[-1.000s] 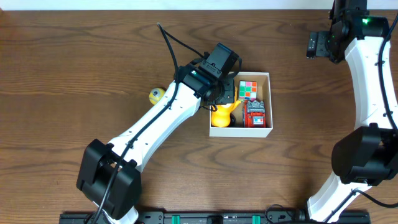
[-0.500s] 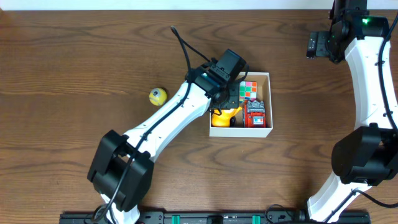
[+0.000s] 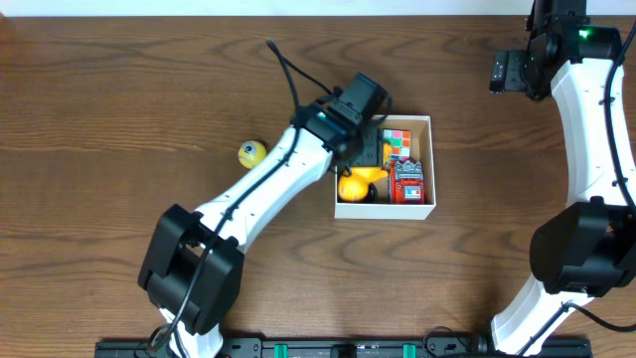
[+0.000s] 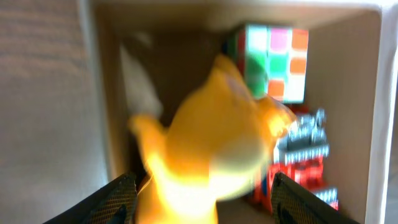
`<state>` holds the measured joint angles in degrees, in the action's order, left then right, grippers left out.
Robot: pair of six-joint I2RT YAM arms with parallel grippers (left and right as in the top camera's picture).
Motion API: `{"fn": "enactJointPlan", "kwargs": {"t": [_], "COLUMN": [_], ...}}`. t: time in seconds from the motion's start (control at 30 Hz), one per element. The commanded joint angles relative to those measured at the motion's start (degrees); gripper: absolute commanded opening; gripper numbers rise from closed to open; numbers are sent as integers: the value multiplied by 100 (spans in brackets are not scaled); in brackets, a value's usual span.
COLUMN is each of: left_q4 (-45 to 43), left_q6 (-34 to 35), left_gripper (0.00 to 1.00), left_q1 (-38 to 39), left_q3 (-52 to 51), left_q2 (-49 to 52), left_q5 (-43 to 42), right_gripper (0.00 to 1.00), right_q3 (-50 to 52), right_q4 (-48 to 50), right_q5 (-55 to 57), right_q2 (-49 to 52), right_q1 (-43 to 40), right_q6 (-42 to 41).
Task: Pack container
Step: 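Move the left gripper out of the box toward the yellow ball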
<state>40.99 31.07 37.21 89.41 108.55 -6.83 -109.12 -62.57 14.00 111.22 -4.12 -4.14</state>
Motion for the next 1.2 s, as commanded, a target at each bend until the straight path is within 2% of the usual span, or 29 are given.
{"fn": "enactJointPlan", "kwargs": {"t": [0.0, 0.07, 0.17, 0.4, 0.53, 0.73, 0.93, 1.17], "left_q4": [-286, -507, -627, -535, -79, 704, 750, 590], "left_q6": [-63, -149, -385, -391, -339, -343, -348, -820], "left_gripper": [71, 80, 81, 82, 89, 96, 98, 99], "left_q1": [-267, -380, -487, -835, -1102, -1388, -1751, -2129], "left_q3": [68, 68, 68, 68, 68, 66, -28, -302], "left_q2": [52, 52, 50, -83, -98, -96, -92, 109], "left_q5": [96, 94, 98, 278, 588, 1731, 1742, 1738], "right_gripper": [99, 99, 99, 99, 99, 99, 99, 99], "right_q3": [-109, -109, -109, -109, -109, -109, -109, -109], "right_q4": [-4, -4, -4, -4, -4, -4, -4, -4], "right_q5": [76, 76, 76, 76, 76, 76, 76, 76], "right_q2": [-140, -140, -140, -140, -140, -140, -140, -140], "right_q1": [-33, -33, -33, -33, -33, -33, -33, -33], "right_q6": [-96, -96, -96, -96, -96, -96, -96, -96]}}
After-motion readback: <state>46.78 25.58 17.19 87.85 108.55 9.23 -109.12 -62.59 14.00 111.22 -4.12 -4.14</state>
